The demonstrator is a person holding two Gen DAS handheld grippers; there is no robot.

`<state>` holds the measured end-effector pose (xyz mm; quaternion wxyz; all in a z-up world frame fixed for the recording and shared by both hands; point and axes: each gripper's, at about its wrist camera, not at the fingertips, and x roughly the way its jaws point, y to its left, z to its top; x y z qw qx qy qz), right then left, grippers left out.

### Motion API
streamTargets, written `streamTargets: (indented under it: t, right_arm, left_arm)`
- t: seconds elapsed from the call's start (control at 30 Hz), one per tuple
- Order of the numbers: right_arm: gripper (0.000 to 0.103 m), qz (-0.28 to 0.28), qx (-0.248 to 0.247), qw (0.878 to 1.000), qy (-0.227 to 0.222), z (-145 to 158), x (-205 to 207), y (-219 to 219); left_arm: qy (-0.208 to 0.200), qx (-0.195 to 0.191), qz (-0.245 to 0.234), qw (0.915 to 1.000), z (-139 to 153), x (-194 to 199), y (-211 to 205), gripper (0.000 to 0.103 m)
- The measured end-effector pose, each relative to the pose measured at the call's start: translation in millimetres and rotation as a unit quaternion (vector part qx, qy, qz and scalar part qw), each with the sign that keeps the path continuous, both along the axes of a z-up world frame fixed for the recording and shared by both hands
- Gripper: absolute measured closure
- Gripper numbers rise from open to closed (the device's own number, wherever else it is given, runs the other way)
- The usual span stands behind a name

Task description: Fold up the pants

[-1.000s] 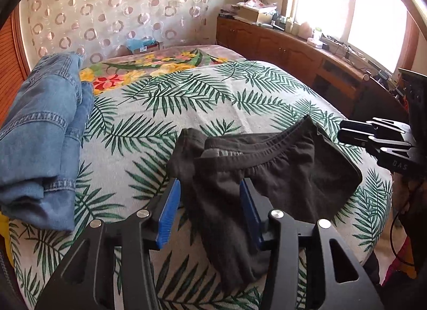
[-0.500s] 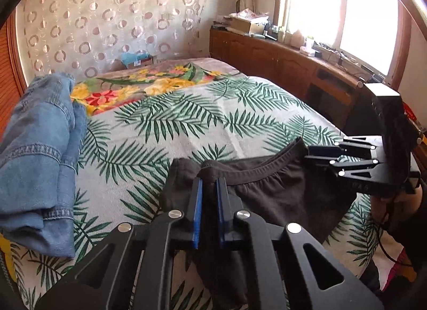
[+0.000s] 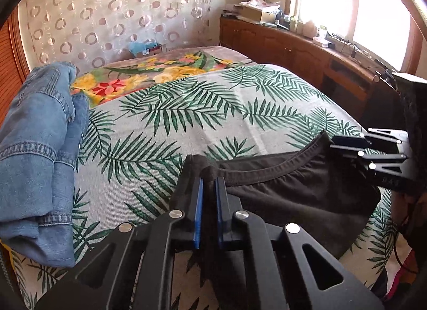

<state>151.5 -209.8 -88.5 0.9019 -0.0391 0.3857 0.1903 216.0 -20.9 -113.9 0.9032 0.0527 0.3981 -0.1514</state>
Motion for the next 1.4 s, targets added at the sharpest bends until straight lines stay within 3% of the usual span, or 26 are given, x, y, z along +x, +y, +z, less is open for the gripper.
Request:
streamTargets:
  t: [0.1, 0.13, 0.17, 0.27, 0.43, 0.83, 0.93, 1.0, 1.03, 1.07, 1.27, 1.4]
  right_arm:
    - [0.073, 0.0, 0.006, 1.0, 0.003, 1, 6, 2]
    - [0.081, 0.001, 0.006, 1.0, 0.003, 1, 7, 3]
    - [0.096, 0.004, 0.008, 1.0, 0.001, 2, 8, 3]
    - [0.096, -0.015, 0.005, 1.0, -0.016, 6, 8, 1]
    - [0.096, -0.017, 0.005, 1.0, -0.006, 4, 10, 1]
    - [0.095, -0.013, 0.005, 1.0, -0.018, 15, -15, -8]
    - [0.095, -0.012, 0.004, 1.0, -0.018, 15, -20, -10]
    - [0.089, -0.014, 0.007, 1.0, -0.017, 15, -22, -10]
    - [0.082, -0.015, 0.007, 1.0, -0.018, 14, -23, -11]
    - [0.074, -0.018, 0.004, 1.0, -0.018, 14, -24, -11]
    - [0.065, -0.021, 0.001, 1.0, -0.014, 12, -26, -14]
    - [0.062, -0.018, 0.002, 1.0, -0.007, 11, -26, -14]
  left_arm:
    - [0.003, 0.0, 0.003, 1.0, -2, -1, 1, 0.093]
    - [0.004, 0.0, 0.003, 1.0, -2, -1, 1, 0.093]
    - [0.004, -0.002, 0.003, 1.0, -2, -2, 2, 0.093]
    - [0.006, -0.005, 0.0, 1.0, -2, -4, 2, 0.092]
    - [0.013, -0.005, 0.006, 0.9999, -1, -4, 1, 0.09]
    - [0.008, -0.004, 0.019, 0.9998, 4, -9, 3, 0.067]
    - [0.009, -0.002, 0.019, 0.9998, 3, -8, 3, 0.066]
    - [0.012, 0.0, 0.021, 0.9997, 0, -7, 3, 0.065]
    - [0.013, 0.0, 0.021, 0.9997, 0, -7, 3, 0.065]
    - [0.014, 0.0, 0.021, 0.9997, -1, -7, 4, 0.057]
    - [0.016, -0.009, 0.023, 0.9995, -3, -5, 6, 0.026]
    - [0.025, -0.014, 0.026, 0.9993, -8, -1, 7, 0.026]
